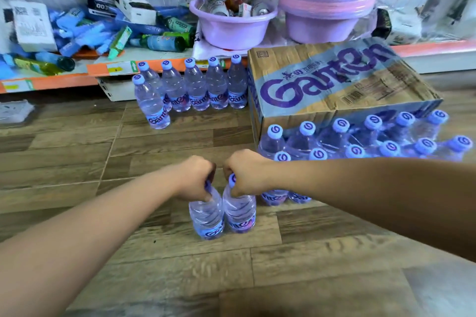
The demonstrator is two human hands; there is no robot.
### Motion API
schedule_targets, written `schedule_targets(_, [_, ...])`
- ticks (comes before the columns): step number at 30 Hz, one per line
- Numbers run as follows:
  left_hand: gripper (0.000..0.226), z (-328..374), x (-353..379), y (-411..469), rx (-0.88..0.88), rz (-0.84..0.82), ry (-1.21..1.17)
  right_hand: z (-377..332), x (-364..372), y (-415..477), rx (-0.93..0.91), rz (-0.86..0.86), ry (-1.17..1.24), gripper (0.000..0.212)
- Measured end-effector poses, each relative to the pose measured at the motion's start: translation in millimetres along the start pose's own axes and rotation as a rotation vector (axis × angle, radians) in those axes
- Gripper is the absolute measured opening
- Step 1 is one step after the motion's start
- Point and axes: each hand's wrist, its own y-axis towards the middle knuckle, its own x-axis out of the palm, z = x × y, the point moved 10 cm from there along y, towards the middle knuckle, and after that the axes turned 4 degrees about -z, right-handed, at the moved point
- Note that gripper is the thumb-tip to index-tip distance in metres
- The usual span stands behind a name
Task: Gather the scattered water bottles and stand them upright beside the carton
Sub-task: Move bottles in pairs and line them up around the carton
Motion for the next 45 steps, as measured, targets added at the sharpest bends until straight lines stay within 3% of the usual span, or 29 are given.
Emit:
schedule_targets(4, [0.039, 42, -1, -2, 0.063, 0.014, 0.028, 23, 7, -36, 0.019, 0.019, 0.000, 0.041])
schedule_targets(10, [0.027, 92, -8, -1, 0.160, 0.075, -0.002, 53, 13, -75, 0.059, 0.006, 0.083, 0.014])
schedule_targets(12, [0.021, 102, -9, -2, 0.176, 0.088, -0.021, 67, 16, -87, 0.095, -0.004, 0.097, 0.026])
schedule_targets(18, [0.025, 130, -10, -2, 0.219, 0.131, -0.035, 96, 17, -109, 0.172, -0.031, 0.033, 0.026])
schedule_targets(20, [0.021, 136, -13, 0, 0.220, 0.144, -0.036, 99, 16, -112, 0.192, -0.038, -0.006, 0.032])
schedule_targets(23, [0.026, 145, -16, 5, 0.242, 0.172, -0.034, 105, 12, -113, 0.204, -0.021, -0.014, 0.019])
schedule_targets(27, [0.023, 154, -21, 11, 0.246, 0.185, 0.001, 110, 6, -114, 0.233, -0.025, -0.019, 0.035])
schedule_targets(31, [0.018, 156, -23, 14, 0.242, 0.197, -0.005, 115, 9, -114, 0.256, -0.045, -0.007, 0.036])
schedule_targets(36, [0.030, 158, -18, 16, 0.231, 0.177, -0.034, 120, 16, -114, 0.277, -0.107, -0.003, 0.038])
schedule_targets(45, [0.021, 155, -19, 15, 0.253, 0.210, -0.137, 124, 26, -106, 0.281, -0.178, 0.006, 0.036])
